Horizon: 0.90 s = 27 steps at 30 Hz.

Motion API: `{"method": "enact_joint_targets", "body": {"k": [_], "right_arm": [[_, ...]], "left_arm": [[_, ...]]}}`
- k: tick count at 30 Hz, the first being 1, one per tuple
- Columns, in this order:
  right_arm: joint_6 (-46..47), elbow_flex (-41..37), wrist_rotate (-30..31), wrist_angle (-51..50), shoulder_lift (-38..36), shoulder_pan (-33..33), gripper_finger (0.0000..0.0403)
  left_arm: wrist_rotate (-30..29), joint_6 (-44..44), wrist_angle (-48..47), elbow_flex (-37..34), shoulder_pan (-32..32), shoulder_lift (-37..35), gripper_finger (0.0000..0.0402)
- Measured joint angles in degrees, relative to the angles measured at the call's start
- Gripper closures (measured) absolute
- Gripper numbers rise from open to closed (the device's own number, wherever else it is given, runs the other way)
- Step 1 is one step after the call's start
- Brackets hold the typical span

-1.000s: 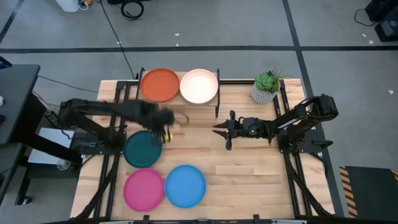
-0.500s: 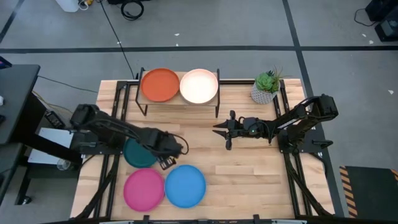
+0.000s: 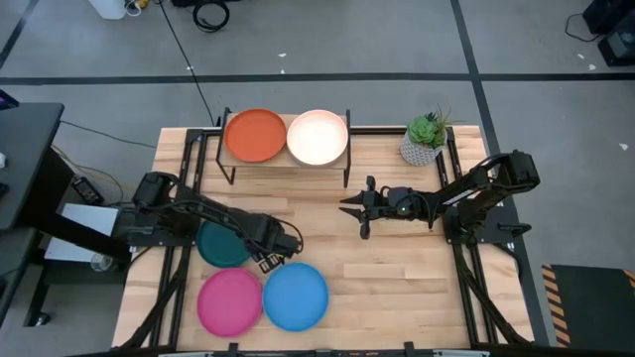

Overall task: Place and stack plates onto a shelf
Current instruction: Stack the green plate on top of the orange plate on the shelf

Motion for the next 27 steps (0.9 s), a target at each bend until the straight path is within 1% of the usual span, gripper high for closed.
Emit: {"method": "enact_joint_targets", "body": {"k": [5, 9, 12, 16, 21, 24, 27], "right_arm": [[0.0, 0.0, 0.0, -0.1, 0.0, 0.0, 0.0301], [0.0, 0.0, 0.0, -0.1, 0.0, 0.0, 0.0301], [0.0, 0.0, 0.0, -0.1, 0.0, 0.0, 0.0301], [0.0, 0.0, 0.0, -0.1, 0.0, 0.0, 0.0301], [0.0, 0.0, 0.0, -0.1, 0.0, 0.0, 0.0301], [0.0, 0.0, 0.0, -0.1, 0.0, 0.0, 0.0301], [0.0, 0.0, 0.0, -0.1, 0.0, 0.0, 0.0301]], "left_arm": [[-0.5, 0.4, -0.1, 0.0, -1.1, 2.1, 0.0254], [-0.7, 1.9, 0.3, 0.0, -1.7, 3.4, 0.0266], [-0.7, 2.9, 1.4, 0.0, -1.7, 4.0, 0.0288], [0.2, 3.1, 2.4, 0.0, -1.8, 4.0, 0.0328], [1.8, 6.4, 1.9, 1.4, -1.8, 3.9, 0.0375], [2.6, 8.9, 0.0, 3.4, -1.8, 3.9, 0.0389], [3.5, 11.7, -4.0, 7.4, -1.8, 3.9, 0.0389]]}}
